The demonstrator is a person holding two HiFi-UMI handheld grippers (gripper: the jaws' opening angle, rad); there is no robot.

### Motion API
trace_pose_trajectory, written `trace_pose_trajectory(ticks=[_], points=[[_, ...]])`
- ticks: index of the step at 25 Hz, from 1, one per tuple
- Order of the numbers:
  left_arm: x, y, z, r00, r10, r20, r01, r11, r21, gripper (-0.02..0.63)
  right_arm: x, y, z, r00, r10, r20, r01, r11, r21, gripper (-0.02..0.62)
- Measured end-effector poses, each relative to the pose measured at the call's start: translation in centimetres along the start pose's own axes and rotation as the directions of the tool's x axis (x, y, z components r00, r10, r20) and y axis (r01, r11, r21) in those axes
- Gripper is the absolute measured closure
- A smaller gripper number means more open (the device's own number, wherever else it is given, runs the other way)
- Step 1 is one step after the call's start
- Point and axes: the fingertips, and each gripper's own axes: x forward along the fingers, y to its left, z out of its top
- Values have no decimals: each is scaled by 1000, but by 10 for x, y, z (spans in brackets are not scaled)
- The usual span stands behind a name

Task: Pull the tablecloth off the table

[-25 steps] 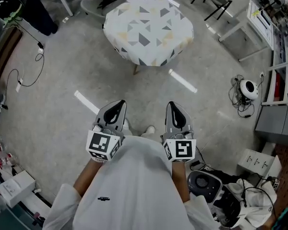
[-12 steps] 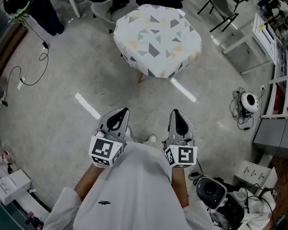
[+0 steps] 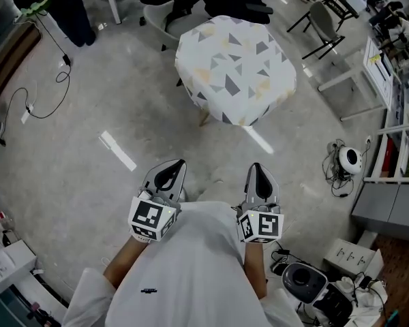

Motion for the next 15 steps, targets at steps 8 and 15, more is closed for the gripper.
trace_pose_trajectory(ticks=[8, 15], points=[[36, 19, 17, 1000, 7, -4, -7, 1000, 1, 600, 40, -17, 8, 1000, -3, 16, 2, 1000, 16, 589], [114, 20, 23, 997, 20, -68, -18, 999, 29, 600, 98, -78, 0, 1000, -7, 20, 5, 995, 96, 589]])
